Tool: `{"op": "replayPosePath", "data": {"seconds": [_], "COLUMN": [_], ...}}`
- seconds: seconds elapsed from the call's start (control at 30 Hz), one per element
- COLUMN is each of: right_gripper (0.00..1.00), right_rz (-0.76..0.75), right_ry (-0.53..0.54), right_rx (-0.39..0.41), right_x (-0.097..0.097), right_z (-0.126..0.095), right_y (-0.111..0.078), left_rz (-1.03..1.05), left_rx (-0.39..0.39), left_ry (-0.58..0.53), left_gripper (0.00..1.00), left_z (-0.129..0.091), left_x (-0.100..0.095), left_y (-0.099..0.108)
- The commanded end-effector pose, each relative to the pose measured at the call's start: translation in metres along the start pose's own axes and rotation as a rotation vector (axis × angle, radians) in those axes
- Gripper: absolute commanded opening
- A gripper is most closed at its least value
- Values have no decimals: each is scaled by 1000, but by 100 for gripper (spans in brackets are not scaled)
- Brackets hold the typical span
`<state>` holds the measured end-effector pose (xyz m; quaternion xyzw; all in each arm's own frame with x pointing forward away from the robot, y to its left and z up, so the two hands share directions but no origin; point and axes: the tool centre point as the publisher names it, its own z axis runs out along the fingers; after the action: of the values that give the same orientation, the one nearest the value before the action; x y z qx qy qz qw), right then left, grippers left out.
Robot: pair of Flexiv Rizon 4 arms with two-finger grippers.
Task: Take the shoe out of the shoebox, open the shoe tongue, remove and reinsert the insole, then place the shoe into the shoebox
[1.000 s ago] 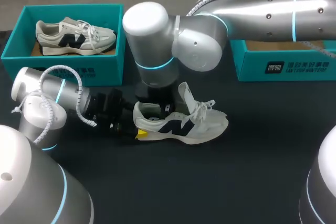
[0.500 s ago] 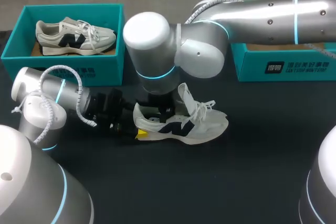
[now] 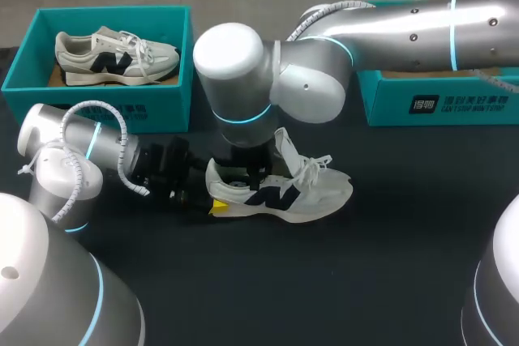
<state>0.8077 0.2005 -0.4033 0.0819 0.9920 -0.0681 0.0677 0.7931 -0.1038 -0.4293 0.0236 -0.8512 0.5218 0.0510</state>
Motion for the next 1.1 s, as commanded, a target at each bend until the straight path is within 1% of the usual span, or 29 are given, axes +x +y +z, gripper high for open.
{"op": "replayPosePath", "data": {"seconds": [0.03,0.1,0.17,0.23,0.33,0.5,0.67,0.73,0.83,1.1], "right_gripper": [32,31,29,18,0,0,0,0,0,0], "right_rz": [-10,-9,-9,-6,5,25,41,23,-1,-40], "right_ry": [26,49,70,88,109,137,159,182,186,142], "right_rx": [4,4,8,9,16,32,26,8,-22,-83], "right_x": [1,5,9,13,17,19,17,15,13,7], "right_z": [15,21,27,32,35,35,23,16,5,-15], "right_y": [7,7,7,7,5,-1,-8,-10,-12,-24], "left_rz": [0,0,0,0,0,0,0,0,0,0], "left_rx": [-2,-2,-2,-2,-2,-2,-2,-2,-2,-2], "left_ry": [1,1,1,1,1,1,1,1,1,1], "left_gripper": [0,0,0,0,0,0,0,0,0,0], "left_z": [2,2,2,2,2,2,2,2,2,2], "left_x": [1,1,1,1,1,1,1,1,1,1], "left_y": [3,3,3,3,3,3,3,3,3,3]}}
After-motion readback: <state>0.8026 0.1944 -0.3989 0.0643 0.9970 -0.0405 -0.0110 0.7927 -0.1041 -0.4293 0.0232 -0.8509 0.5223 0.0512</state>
